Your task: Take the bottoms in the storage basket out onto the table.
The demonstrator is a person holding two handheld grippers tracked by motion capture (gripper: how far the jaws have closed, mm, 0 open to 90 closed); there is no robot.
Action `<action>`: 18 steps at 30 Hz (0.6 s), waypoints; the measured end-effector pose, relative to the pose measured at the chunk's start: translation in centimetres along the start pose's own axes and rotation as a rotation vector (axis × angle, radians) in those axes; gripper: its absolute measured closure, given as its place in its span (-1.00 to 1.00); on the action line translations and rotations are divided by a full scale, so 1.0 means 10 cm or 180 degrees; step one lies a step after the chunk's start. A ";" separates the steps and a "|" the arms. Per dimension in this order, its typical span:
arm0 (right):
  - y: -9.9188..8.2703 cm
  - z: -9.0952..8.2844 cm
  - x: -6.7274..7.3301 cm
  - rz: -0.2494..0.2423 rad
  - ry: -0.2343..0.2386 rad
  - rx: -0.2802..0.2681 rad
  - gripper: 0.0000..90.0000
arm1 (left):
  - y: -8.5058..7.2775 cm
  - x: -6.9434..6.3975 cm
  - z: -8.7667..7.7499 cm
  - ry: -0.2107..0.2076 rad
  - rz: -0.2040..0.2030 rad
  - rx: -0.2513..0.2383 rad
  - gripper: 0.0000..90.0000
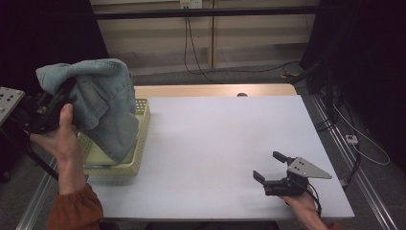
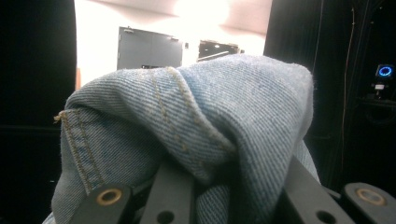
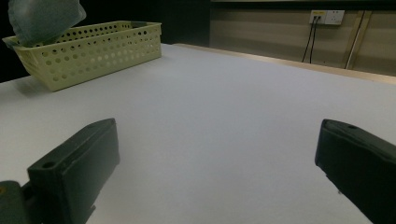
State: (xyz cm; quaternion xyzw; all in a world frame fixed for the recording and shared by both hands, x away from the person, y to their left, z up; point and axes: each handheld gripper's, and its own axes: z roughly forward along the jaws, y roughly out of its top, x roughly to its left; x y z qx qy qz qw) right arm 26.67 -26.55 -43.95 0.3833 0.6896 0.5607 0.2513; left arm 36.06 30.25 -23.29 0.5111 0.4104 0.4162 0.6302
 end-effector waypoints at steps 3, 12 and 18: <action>0.00 0.00 0.00 0.0001 0.0005 -0.0003 -1.00 | 0.01 -0.04 0.01 -0.0025 -0.0020 -0.0028 0.79; 0.00 0.00 0.00 -0.0002 0.0007 -0.0007 -1.00 | 0.07 -0.18 0.05 -0.0149 0.0014 -0.0075 0.79; 0.00 0.00 0.00 -0.0002 0.0012 -0.0005 -1.00 | 0.11 -0.27 0.09 -0.0212 0.0014 -0.0089 0.79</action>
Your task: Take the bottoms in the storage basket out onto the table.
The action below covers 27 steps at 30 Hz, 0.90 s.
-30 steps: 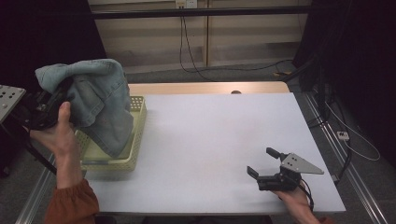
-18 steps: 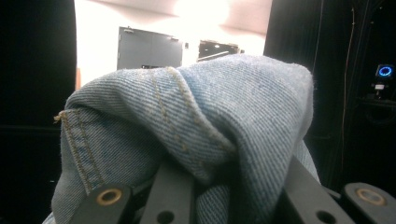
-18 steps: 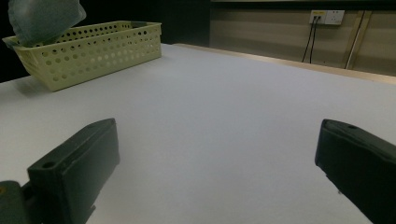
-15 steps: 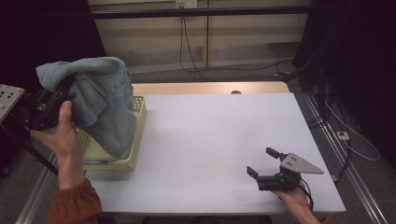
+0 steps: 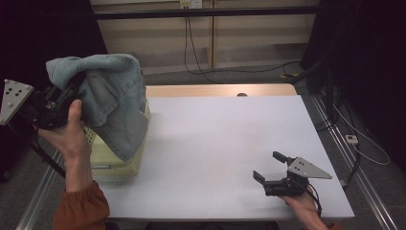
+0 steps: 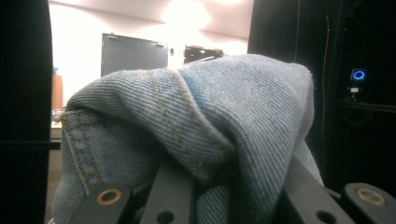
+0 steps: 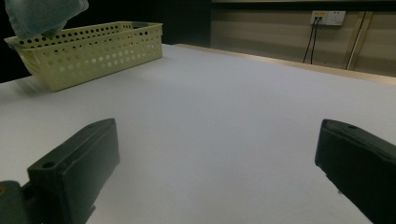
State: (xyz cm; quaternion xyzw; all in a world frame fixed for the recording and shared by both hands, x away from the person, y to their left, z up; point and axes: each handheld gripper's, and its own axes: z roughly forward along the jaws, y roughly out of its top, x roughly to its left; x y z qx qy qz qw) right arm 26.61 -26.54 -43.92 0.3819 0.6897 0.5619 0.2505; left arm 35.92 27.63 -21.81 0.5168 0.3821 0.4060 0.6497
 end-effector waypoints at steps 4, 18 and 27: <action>0.00 0.00 0.00 -0.0005 0.0002 0.0001 -1.00 | 0.01 -0.05 0.03 -0.0040 -0.0012 -0.0002 0.79; 0.00 0.00 0.00 -0.0009 0.0003 0.0000 -1.00 | 0.03 -0.22 0.13 -0.0205 -0.0059 -0.0031 0.79; 0.00 0.00 0.00 -0.0007 0.0004 -0.0001 -1.00 | 0.02 -0.33 0.22 -0.0304 -0.0058 -0.0001 0.79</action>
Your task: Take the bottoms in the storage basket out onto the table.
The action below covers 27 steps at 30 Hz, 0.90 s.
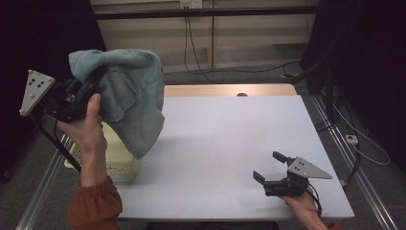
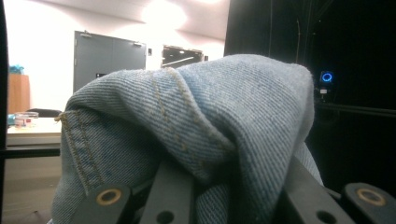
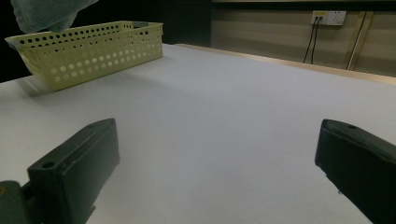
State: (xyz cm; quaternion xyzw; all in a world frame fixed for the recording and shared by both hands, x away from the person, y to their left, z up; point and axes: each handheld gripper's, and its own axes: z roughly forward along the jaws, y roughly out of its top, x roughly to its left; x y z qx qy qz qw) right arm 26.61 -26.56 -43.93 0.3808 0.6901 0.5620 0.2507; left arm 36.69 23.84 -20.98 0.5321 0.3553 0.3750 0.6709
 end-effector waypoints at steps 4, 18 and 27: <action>0.00 0.00 0.00 0.0001 0.0002 -0.0003 -1.00 | -0.01 -0.05 0.04 -0.0032 -0.0004 0.0018 0.79; 0.00 -0.01 0.00 -0.0011 0.0013 0.0007 -1.00 | -0.01 -0.22 0.19 -0.0188 -0.0005 0.0039 0.79; 0.00 0.00 0.01 -0.0013 0.0014 0.0011 -1.00 | -0.01 -0.31 0.25 -0.0264 0.0031 0.0067 0.79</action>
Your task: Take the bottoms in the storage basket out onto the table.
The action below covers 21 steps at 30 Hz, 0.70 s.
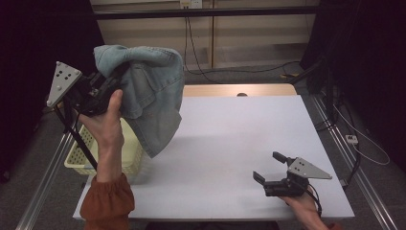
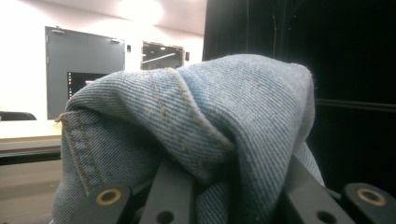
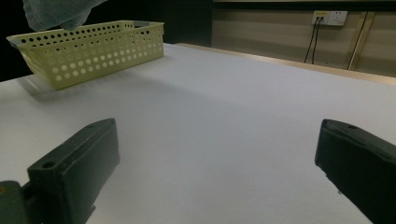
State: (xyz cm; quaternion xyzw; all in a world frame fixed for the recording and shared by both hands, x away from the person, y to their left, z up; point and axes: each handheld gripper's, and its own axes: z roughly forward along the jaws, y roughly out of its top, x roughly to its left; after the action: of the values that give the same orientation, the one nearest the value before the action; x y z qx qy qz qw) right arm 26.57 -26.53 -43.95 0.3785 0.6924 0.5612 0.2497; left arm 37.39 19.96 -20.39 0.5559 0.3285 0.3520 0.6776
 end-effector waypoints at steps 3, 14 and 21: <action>0.00 0.00 0.00 0.0009 -0.0003 0.0002 -1.00 | 0.00 -0.03 0.03 -0.0015 -0.0011 0.0003 0.79; -0.01 0.01 -0.01 0.0026 0.0008 0.0007 -1.00 | -0.03 -0.15 0.15 -0.0116 0.0015 0.0059 0.78; -0.01 0.00 -0.04 0.0058 0.0021 -0.0012 -1.00 | -0.05 -0.24 0.26 -0.0174 0.0021 0.0062 0.79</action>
State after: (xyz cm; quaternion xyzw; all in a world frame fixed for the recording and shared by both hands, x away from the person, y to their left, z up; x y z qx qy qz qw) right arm 26.80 -26.82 -44.10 0.3825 0.6887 0.5659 0.2431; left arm 38.32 16.49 -20.36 0.5730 0.3114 0.3357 0.6797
